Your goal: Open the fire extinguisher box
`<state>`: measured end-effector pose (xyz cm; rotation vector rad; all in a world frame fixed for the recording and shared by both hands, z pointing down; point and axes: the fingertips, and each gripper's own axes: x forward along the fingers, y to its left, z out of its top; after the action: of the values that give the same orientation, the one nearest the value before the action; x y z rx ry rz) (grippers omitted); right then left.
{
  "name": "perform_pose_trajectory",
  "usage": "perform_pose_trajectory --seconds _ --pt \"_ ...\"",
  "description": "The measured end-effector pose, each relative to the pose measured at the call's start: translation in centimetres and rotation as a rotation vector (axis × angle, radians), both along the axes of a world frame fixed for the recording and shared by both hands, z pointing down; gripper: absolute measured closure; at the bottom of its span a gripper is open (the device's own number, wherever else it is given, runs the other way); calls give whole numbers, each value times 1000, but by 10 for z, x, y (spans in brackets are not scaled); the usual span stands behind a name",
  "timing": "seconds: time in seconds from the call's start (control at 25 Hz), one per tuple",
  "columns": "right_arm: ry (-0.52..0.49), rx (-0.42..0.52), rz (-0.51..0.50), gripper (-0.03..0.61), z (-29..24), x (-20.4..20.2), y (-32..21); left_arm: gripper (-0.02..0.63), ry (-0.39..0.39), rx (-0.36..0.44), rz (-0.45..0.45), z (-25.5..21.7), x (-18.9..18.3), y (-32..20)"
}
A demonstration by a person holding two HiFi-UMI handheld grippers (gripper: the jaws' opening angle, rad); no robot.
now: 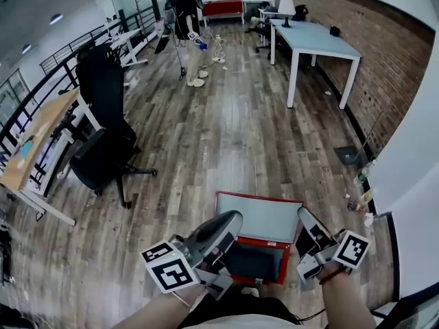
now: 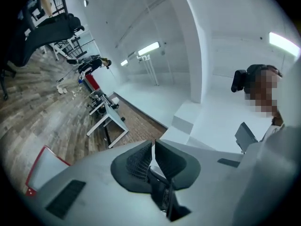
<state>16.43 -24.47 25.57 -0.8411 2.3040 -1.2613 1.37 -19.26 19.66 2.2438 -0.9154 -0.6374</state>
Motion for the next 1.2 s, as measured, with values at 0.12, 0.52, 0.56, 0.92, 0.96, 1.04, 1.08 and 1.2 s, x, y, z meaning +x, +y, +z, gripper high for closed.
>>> perform_pose_trajectory --seconds 0.12,0.52,0.56,0.92,0.96,1.04,1.08,1.2 --pt "63 81 -24 492 -23 -14 20 589 -83 19 6 -8 -6 14" --pt "237 249 -2 559 -46 -55 109 589 -362 107 75 -9 -35 72" --pt "287 253 -6 563 -42 -61 116 589 -357 108 85 -10 -39 77" --pt "672 263 65 568 -18 -68 155 589 -395 95 134 7 -50 107" --pt "698 260 79 568 -16 -66 158 589 -407 94 136 10 -49 110" --pt "723 241 99 568 -11 -61 164 589 -411 91 150 14 -45 115" --pt "733 223 105 568 -7 -58 167 589 -407 88 161 16 -42 118" --pt "800 168 110 566 6 -46 168 589 -407 95 173 23 -34 119"
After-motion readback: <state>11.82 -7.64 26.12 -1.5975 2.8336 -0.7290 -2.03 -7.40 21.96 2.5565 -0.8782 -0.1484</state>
